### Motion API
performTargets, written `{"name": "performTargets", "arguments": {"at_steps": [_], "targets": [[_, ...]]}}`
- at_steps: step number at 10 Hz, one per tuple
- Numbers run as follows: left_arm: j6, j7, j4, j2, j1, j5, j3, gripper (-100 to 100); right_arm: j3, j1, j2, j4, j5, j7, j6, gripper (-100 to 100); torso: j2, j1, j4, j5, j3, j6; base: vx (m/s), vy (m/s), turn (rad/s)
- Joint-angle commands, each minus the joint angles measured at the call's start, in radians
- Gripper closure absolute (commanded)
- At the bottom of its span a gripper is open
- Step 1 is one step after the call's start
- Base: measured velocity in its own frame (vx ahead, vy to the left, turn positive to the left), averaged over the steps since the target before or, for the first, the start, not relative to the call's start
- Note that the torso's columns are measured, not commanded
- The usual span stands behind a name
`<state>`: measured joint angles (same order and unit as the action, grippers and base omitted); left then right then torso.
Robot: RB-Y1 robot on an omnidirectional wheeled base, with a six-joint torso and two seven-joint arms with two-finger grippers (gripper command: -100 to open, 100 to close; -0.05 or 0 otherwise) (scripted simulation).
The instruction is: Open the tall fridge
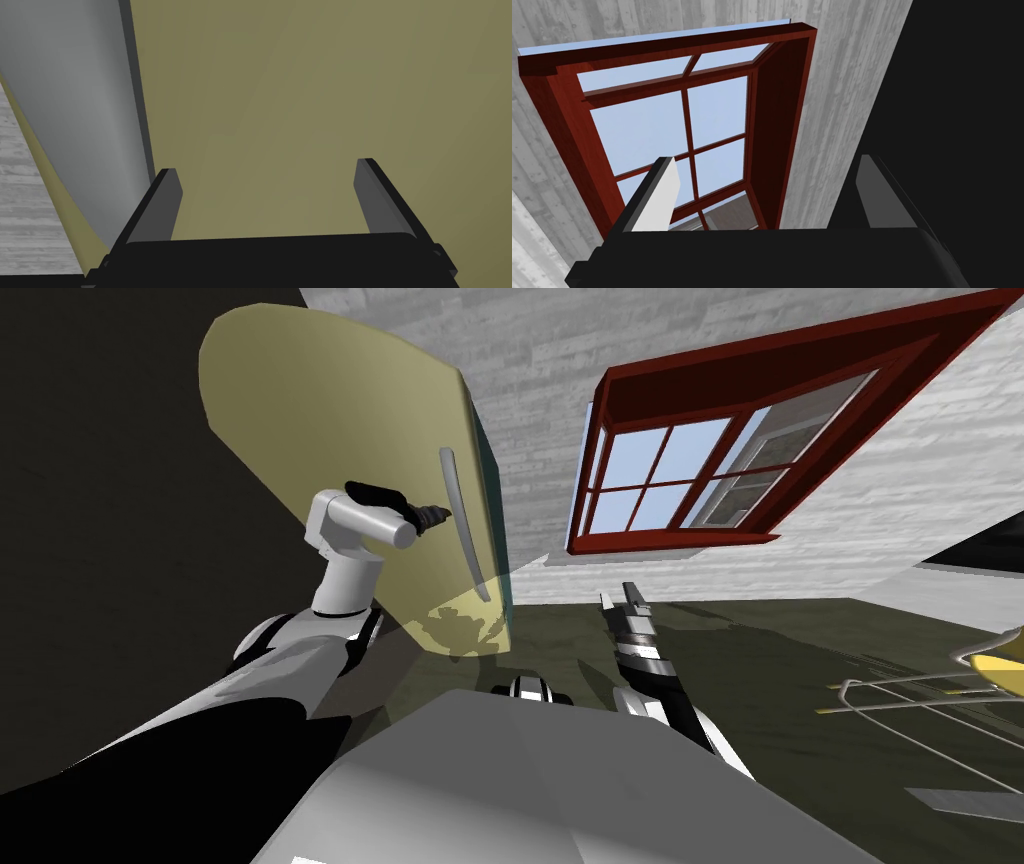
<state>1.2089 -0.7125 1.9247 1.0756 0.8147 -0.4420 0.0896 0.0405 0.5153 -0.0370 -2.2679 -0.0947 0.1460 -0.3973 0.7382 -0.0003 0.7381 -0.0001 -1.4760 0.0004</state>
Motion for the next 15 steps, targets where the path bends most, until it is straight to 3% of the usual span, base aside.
{"name": "performTargets", "arguments": {"at_steps": [1,2,5,6,8,9,11,12,15], "targets": [[0.081,-0.027,-0.031,0.015,0.069,-0.038,0.033,-100,0.0,0.0,0.0,0.0,0.0,0.0,0.0,0,0.0,-0.001,0.0,-0.001,0.0,0.001,0.022,-0.028,-0.123],[0.098,-0.027,-0.031,0.015,0.069,-0.038,0.033,-100,0.0,0.0,0.0,0.0,0.0,0.0,0.0,0,-0.001,-0.003,0.0,-0.002,-0.001,0.002,0.018,-0.018,-0.066],[0.188,-0.059,-0.068,0.037,0.146,-0.089,0.079,-100,0.0,0.0,0.0,0.0,0.0,0.0,0.0,0,-0.002,-0.006,0.0,-0.004,-0.002,0.003,0.025,-0.024,-0.098],[0.196,-0.059,-0.068,0.037,0.146,-0.089,0.079,-100,0.0,0.0,0.0,0.0,0.0,0.0,0.0,0,-0.002,-0.007,0.0,-0.005,-0.002,0.004,0.022,-0.017,-0.044],[0.265,-0.087,-0.104,0.055,0.211,-0.135,0.121,-100,0.0,0.0,0.0,0.0,0.0,0.0,0.0,0,-0.003,-0.01,0.0,-0.007,-0.003,0.006,0.019,-0.022,-0.138],[0.283,-0.087,-0.104,0.055,0.216,-0.135,0.121,-100,0.0,0.0,0.0,0.0,0.0,0.0,0.0,0,-0.004,-0.013,0.001,-0.009,-0.004,0.008,0.021,-0.008,-0.065],[0.355,-0.111,-0.137,0.07,0.272,-0.174,0.158,-100,0.0,0.0,0.0,0.0,0.0,0.0,0.0,0,-0.004,-0.015,0.001,-0.01,-0.004,0.008,0.037,-0.025,-0.108],[0.358,-0.111,-0.137,0.07,0.276,-0.174,0.158,-100,0.0,0.0,0.0,0.0,0.0,0.0,0.0,0,-0.004,-0.018,0.001,-0.012,-0.005,0.01,0.019,-0.018,-0.061],[0.446,-0.139,-0.176,0.087,0.346,-0.221,0.201,-100,0.0,0.0,0.0,0.0,0.0,0.0,0.0,0,-0.007,-0.022,0.0,-0.015,-0.007,0.011,0.025,-0.016,-0.098]]}}
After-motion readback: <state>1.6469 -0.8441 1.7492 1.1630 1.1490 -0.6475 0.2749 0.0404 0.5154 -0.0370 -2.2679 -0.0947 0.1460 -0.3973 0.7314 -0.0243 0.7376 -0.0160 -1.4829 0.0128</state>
